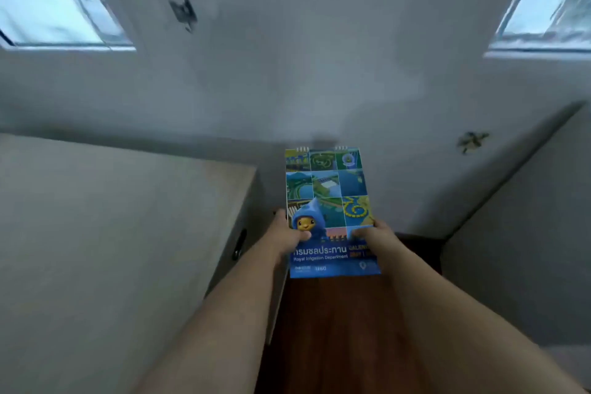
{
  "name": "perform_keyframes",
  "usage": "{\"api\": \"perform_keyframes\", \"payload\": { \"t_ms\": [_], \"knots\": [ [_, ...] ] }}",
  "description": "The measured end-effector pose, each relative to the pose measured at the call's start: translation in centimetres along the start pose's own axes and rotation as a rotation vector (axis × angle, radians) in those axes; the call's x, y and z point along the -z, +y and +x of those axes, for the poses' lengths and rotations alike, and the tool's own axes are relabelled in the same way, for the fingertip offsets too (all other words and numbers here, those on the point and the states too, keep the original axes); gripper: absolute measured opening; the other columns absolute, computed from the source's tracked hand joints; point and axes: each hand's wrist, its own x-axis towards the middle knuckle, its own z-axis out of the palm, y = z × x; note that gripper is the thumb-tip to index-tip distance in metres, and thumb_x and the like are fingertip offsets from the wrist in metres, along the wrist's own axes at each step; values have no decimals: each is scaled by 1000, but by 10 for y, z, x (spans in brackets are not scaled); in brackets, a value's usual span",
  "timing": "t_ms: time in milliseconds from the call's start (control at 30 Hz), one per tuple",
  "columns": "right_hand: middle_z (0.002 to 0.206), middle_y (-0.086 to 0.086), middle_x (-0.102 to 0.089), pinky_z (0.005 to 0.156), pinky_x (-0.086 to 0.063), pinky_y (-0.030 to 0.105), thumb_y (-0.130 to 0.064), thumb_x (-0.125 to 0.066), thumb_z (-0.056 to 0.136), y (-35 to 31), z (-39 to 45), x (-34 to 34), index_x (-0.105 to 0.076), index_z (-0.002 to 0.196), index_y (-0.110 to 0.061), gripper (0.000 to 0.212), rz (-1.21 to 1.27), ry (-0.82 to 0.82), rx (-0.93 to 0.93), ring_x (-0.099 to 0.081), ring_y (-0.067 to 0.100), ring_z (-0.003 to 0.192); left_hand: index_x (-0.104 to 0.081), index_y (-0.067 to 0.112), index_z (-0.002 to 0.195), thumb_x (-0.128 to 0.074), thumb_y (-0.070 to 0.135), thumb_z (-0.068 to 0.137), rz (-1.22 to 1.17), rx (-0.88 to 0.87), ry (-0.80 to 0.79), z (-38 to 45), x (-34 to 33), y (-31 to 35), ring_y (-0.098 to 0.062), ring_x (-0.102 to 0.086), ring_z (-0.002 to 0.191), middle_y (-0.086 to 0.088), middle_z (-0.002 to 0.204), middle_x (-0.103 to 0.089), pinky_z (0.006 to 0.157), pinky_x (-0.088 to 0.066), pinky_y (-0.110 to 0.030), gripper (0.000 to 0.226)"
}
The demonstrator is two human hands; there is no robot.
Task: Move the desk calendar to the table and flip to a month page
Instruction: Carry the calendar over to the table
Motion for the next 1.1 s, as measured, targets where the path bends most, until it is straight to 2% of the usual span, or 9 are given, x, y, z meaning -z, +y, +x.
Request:
{"api": "perform_keyframes", "payload": {
  "t_ms": [67, 167, 300, 400, 533, 767, 800, 933, 1100],
  "knots": [
    [102, 15, -57, 64, -45, 33, 0, -67, 76, -37, -24, -3, -51, 103, -9, 32, -87, -10, 68, -54, 23, 75, -39, 15, 136, -85, 21, 63, -9, -57, 34, -17, 21, 27, -33, -62, 112, -17, 130, -59, 95, -53, -51, 87],
    [106, 15, -52, 76, -44, 39, -4, -69, 77, -85, -61, -23, -46, 102, -10, 34, -151, -52, 143, -51, 30, 93, -41, 12, 125, -81, 8, 71, -116, -119, 128, -79, 53, 69, -34, -64, 105, -18, 120, -61, 92, -54, -54, 67],
    [100, 16, -62, 82, -52, 44, -1, -70, 76, -131, -104, -70, -53, 85, -16, 24, -199, -176, 278, -59, 29, 85, -49, 11, 99, -76, 6, 74, -354, -185, 268, -145, 109, 94, -41, -66, 98, -21, 105, -62, 90, -54, -59, 38],
    [97, 14, -69, 82, -57, 46, -6, -75, 68, -151, -133, -120, -57, 86, -16, 28, -273, -304, 385, -65, 30, 84, -46, 10, 114, -80, 21, 65, -469, -242, 414, -189, 163, 86, -42, -67, 99, -22, 111, -62, 88, -55, -60, 61],
    [76, 8, -62, 59, -51, 29, -1, -71, 76, -161, -198, -197, -52, 75, -16, 24, -372, -453, 502, -59, 21, 65, -43, 14, 111, -72, 7, 75, -475, -257, 631, -251, 235, 48, -41, -65, 104, -22, 115, -61, 91, -54, -58, 47],
    [72, 9, -64, 56, -47, 27, -5, -63, 76, -127, -298, -346, -56, 76, -13, 11, -428, -697, 605, -60, 22, 60, -43, 10, 124, -70, -1, 80, -569, -247, 889, -364, 345, -39, -28, -63, 88, -16, 111, -59, 76, -57, -43, 53],
    [77, 10, -67, 59, -50, 30, -9, -64, 75, -120, -312, -366, -58, 81, -13, 9, -439, -714, 628, -64, 25, 65, -43, 10, 120, -70, -3, 78, -590, -238, 919, -381, 358, -53, -28, -62, 85, -16, 108, -59, 74, -56, -44, 52],
    [96, 10, -72, 74, -61, 49, -27, -61, 73, -97, -359, -446, -60, 115, -19, 43, -452, -842, 645, -71, 31, 77, -42, 13, 113, -65, -9, 74, -704, -266, 996, -439, 405, -107, -26, -58, 79, -13, 99, -57, 62, -53, -37, 50],
    [120, 9, -66, 88, -56, 44, -27, -58, 79, -83, -416, -521, -49, 139, -19, 60, -351, -945, 596, -65, 26, 99, -43, 15, 120, -71, 14, 81, -802, -260, 1076, -487, 449, -151, -28, -63, 76, -13, 102, -59, 54, -55, -34, 48]
  ]
}}
